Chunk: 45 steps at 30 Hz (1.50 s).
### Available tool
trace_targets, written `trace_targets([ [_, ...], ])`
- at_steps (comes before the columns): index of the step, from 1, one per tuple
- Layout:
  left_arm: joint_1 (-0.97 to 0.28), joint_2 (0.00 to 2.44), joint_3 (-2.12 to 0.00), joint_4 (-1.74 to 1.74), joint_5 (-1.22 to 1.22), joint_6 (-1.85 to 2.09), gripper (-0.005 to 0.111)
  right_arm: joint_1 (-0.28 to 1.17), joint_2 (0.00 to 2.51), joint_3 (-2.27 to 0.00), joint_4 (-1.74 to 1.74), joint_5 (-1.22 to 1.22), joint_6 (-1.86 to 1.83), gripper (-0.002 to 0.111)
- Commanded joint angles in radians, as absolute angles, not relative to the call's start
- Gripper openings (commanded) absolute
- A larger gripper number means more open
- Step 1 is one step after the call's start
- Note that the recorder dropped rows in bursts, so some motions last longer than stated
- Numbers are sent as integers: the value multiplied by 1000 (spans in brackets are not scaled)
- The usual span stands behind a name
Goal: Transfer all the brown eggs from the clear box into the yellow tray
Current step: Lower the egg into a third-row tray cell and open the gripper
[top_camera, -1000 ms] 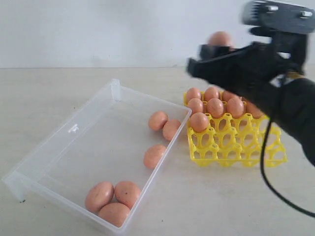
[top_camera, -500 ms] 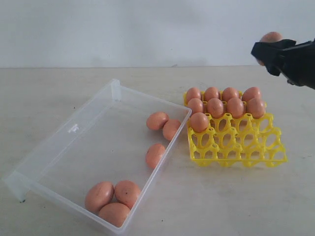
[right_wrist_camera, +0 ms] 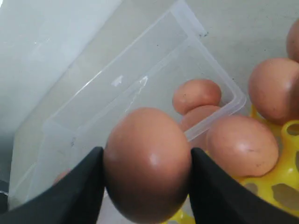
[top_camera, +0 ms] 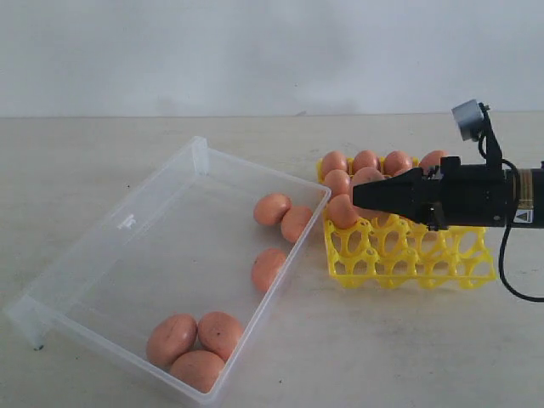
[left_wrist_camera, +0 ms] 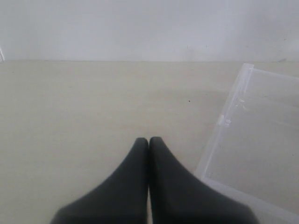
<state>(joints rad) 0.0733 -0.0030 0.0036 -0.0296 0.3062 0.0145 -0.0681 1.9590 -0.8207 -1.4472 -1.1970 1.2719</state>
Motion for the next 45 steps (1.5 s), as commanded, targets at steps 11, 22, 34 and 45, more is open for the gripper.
trace_targets([
  [11,72,0,0,-28,292,105,-4,-70,1965,-832,-1310,-915,806,0],
  [22,72,0,0,-28,250,105,-4,-70,1984,-834,-1214,-913,728,0],
  [34,72,0,0,-28,-167,105,-4,-70,2017,-841,-1253,-954,723,0],
  [45,72,0,0,-28,-565,105,-4,-70,2017,-841,-1253,-960,727,38],
])
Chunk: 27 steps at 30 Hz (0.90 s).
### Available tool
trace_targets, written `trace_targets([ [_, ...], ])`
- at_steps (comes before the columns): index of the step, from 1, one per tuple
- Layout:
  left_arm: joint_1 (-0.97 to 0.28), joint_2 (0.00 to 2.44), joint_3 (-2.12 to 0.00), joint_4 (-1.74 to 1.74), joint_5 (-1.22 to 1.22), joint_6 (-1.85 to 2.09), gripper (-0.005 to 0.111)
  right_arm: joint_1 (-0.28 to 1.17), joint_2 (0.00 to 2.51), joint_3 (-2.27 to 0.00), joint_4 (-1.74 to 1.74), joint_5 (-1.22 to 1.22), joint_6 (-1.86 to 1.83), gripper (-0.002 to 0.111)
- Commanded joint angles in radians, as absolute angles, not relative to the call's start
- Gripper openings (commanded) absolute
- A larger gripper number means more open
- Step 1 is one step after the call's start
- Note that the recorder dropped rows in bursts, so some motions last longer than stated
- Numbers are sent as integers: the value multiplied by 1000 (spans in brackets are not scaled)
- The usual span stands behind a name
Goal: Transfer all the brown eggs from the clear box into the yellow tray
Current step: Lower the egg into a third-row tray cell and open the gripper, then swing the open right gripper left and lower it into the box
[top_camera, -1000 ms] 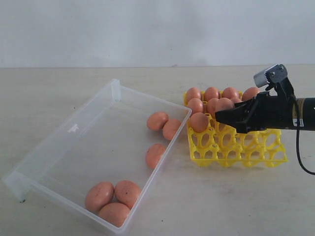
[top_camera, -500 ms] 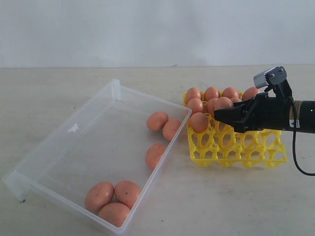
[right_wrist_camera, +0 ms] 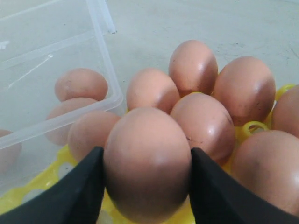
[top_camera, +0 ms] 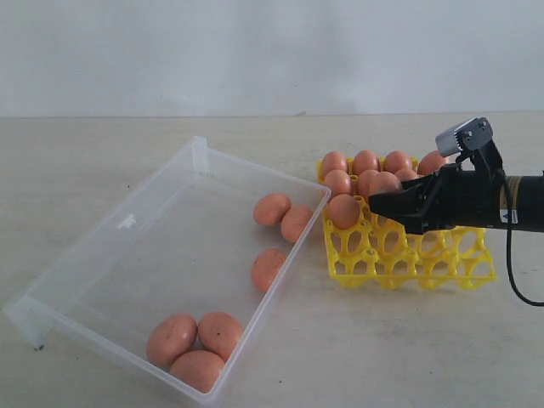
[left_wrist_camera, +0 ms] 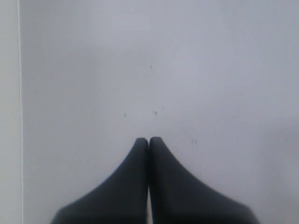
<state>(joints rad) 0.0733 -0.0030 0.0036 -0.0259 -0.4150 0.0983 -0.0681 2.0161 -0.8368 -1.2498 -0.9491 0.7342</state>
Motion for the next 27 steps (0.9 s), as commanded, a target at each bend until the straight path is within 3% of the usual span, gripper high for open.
trace_targets([
  [1,72,0,0,-28,-605,105,-4,-70,2017,-841,-1249,-968,727,42],
  [7,72,0,0,-28,-797,105,-4,-70,2017,-841,-1218,-1022,727,54],
  [22,72,0,0,-28,-815,105,-4,-70,2013,-841,-1204,-1109,734,53],
  [24,72,0,0,-28,-815,105,-4,-70,1998,-841,-1204,-1155,735,43],
  [27,72,0,0,-28,-815,105,-4,-70,1955,-841,-1204,-1221,749,10],
])
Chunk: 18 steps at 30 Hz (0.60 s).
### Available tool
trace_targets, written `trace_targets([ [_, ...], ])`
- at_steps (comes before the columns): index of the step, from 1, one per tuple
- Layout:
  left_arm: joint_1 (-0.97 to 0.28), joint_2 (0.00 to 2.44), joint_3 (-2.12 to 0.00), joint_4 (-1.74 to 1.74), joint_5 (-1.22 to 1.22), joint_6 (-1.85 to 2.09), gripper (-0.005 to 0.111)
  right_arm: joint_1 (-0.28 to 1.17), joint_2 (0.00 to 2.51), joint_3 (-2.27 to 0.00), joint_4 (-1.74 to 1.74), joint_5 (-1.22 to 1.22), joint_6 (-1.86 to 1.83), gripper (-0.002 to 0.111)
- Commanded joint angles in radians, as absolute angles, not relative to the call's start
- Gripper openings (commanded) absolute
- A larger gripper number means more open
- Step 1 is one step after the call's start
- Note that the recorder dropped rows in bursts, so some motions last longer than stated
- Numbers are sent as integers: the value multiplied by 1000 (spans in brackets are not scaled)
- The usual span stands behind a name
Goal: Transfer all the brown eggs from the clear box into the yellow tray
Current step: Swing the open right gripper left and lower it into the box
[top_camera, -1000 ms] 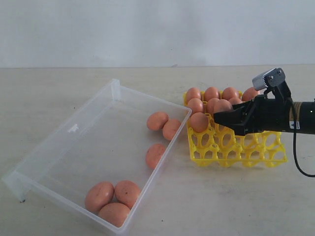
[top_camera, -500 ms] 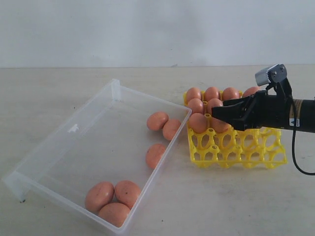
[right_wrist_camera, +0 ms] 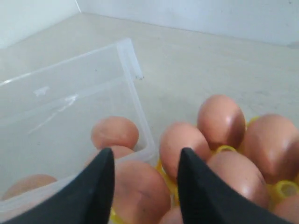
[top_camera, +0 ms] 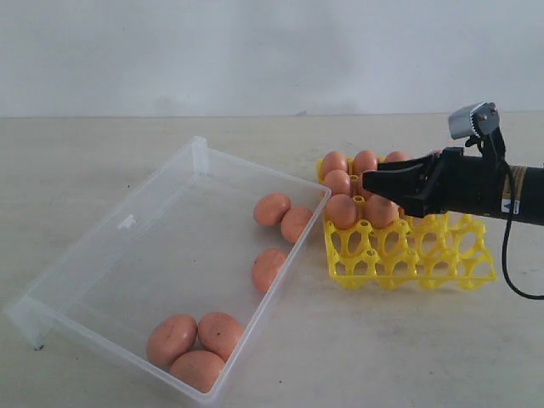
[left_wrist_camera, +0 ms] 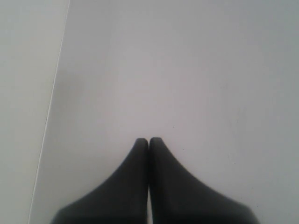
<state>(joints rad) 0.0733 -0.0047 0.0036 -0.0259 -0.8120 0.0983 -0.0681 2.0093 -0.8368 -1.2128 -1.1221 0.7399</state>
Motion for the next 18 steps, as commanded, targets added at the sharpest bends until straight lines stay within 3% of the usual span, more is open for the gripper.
trace_targets([
  [1,72,0,0,-28,-808,105,-4,-70,1932,-841,-1204,-1221,758,0],
  [6,72,0,0,-28,-662,105,-4,-7,1760,-841,-1193,-1221,775,-1],
  [10,72,0,0,-28,-507,105,-4,151,1583,-847,-1184,-1054,755,-1],
  [13,72,0,0,-28,-387,105,-4,361,1461,-873,-1214,-701,711,-1],
  [18,72,0,0,-28,-259,105,-4,702,1444,-990,-1197,246,694,-1],
])
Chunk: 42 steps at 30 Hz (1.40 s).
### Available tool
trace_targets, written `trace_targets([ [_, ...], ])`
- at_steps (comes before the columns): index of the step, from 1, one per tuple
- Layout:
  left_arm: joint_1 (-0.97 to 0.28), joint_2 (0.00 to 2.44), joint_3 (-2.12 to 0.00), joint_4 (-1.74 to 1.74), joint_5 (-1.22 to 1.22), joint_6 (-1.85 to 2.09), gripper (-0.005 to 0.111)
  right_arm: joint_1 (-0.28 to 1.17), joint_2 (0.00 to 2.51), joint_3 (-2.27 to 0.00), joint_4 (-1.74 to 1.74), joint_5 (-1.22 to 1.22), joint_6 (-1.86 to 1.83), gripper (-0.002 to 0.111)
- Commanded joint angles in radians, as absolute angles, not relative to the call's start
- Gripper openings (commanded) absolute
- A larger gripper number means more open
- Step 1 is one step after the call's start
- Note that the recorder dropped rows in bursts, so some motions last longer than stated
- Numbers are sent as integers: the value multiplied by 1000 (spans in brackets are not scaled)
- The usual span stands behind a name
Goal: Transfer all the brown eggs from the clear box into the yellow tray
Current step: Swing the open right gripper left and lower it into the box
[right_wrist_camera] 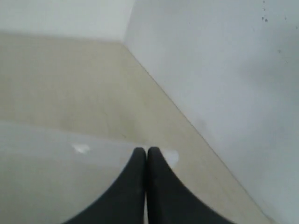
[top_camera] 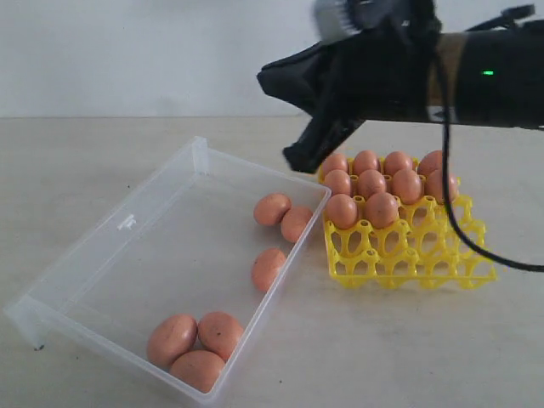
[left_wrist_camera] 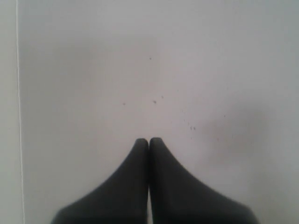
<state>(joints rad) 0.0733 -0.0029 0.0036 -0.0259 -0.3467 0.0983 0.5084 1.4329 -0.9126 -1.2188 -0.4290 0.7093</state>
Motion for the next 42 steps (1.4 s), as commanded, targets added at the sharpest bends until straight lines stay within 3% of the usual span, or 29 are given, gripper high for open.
trace_targets([
  [1,72,0,0,-28,-254,105,-4,738,1468,-1020,-1166,388,697,-1],
  [4,72,0,0,-28,-254,105,-4,758,1547,-1139,-813,601,539,-1],
  [8,72,0,0,-28,-154,105,-4,737,1673,-1377,-123,887,-97,-1],
  [12,72,0,0,-28,-13,105,-4,749,1848,-1610,182,1165,-212,-1],
  [19,72,0,0,-28,73,105,-4,819,2098,-1830,220,1221,-312,5],
  [21,72,0,0,-28,73,105,-4,826,2136,-1828,222,1221,-323,16],
  [26,72,0,0,-28,46,105,-4,826,2194,-1826,216,1221,-274,59],
  [28,72,0,0,-43,-40,105,-4,826,2207,-1826,216,1221,-234,67],
  [35,72,0,0,-43,-552,72,-4,826,2210,-1826,231,1221,-184,66],
  [42,72,0,0,-47,-650,-61,-4,826,2210,-1826,246,1221,-110,66],
])
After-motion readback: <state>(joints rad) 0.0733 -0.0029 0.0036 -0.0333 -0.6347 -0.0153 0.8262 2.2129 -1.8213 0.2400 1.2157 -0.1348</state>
